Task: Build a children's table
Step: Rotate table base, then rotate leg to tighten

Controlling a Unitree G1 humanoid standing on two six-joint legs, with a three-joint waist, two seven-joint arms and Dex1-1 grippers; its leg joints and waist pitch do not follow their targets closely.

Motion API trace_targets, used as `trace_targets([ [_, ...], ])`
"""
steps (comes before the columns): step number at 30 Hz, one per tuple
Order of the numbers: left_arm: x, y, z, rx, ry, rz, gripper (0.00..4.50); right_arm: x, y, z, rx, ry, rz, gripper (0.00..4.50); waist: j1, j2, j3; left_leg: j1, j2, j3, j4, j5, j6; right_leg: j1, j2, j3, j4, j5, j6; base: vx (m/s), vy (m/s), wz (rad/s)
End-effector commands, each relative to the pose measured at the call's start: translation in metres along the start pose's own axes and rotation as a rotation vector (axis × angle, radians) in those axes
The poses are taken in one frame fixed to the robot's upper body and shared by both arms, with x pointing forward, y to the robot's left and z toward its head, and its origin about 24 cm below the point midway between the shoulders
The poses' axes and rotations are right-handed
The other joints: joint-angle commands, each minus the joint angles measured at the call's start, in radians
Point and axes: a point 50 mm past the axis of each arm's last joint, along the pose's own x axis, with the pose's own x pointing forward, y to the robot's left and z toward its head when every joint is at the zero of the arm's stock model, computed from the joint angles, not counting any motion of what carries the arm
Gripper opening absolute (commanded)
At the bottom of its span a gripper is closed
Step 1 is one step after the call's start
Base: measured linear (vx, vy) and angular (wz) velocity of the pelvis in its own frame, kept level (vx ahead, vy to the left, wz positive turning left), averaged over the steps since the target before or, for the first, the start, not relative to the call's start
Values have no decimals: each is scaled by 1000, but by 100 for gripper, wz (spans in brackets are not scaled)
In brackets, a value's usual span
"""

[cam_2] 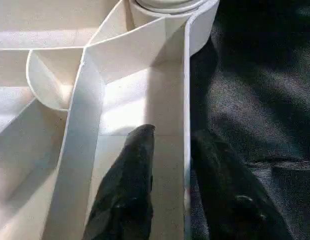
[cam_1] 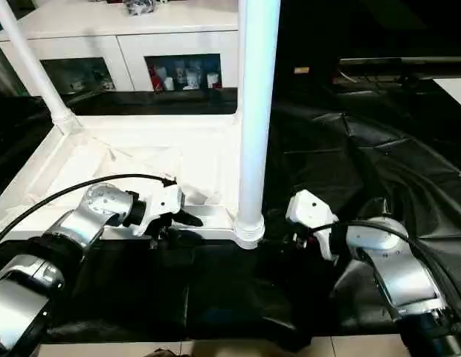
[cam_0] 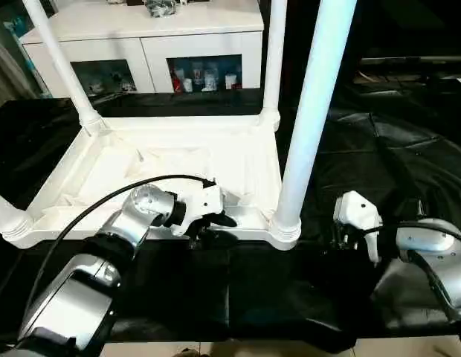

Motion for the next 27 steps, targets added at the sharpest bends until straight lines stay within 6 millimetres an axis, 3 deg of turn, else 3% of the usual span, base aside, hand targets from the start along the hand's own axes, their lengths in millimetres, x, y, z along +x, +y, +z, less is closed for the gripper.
trace_targets([
  [1, -2, 3, 1, 4, 17, -4, 109, 0, 1, 4, -11, -5, 4, 310, 6, -12, -63, 16, 74, -41, -73, -286, 50, 38, -78, 39, -80, -247, -277, 0, 0, 0],
  [6, -3, 3, -1, 0, 36, -11, 84, 0, 1, 4, -12, -5, -2, 310, 6, -11, -65, 15, 75, -42, -73, -278, 55, 39, -79, 38, -79, -243, -276, 0, 0, 0],
  [8, -3, 3, -2, -4, 38, -12, 56, 0, 1, 4, -12, -5, -4, 310, 6, -10, -64, 16, 75, -42, -73, -280, 55, 38, -78, 38, -79, -246, -276, 0, 0, 0],
  [11, -4, 2, -3, -7, 40, -9, 43, 0, 0, 4, -13, -7, -11, 310, 6, -15, -64, 16, 76, -41, -73, -281, 55, 38, -79, 39, -80, -251, -275, 0, 0, 0],
  [15, -4, -2, -10, -27, 42, 1, 8, 2, -1, 5, 0, -37, -40, 310, 6, -16, -61, 16, 75, -42, -75, -290, 51, 35, -81, 40, -84, -302, -260, 0, 0, 0],
  [20, 5, -16, -24, -118, 6, 72, 3, 9, -5, 10, 69, -136, -101, 310, -2, -15, -63, 15, 79, -45, -78, -292, 46, 35, -84, 40, -81, -304, -256, 0, 0, 0],
  [21, 9, -20, -26, -145, -6, 95, 3, 10, -3, 9, 76, -137, -94, 310, -5, -20, -60, 10, 78, -45, -80, -290, 53, 35, -82, 39, -82, -304, -256, 0, 0, 0],
  [22, 12, -24, -29, -173, -7, 122, 3, 12, 0, 7, 74, -129, -81, 310, -6, -17, -61, 14, 78, -44, -79, -292, 56, 33, -81, 39, -84, -319, -250, 0, 0, 0],
  [23, 15, -27, -29, -186, -7, 133, 3, 13, 2, 6, 67, -118, -72, 310, -7, -24, -63, 14, 76, -43, -78, -277, 63, 33, -79, 39, -85, -319, -243, 0, 0, 0],
  [25, 20, -31, -28, -191, -15, 149, 3, 14, 4, 4, 66, -111, -62, 310, -7, -29, -63, 11, 77, -43, -78, -260, 71, 34, -80, 40, -82, -310, -241, 0, 0, 0],
  [27, 21, -33, -23, -191, -19, 154, 3, 17, 5, 4, 58, -104, -48, 310, -8, -27, -61, 10, 71, -42, -74, -252, 83, 31, -83, 40, -91, -382, -211, 0, 0, 0],
])
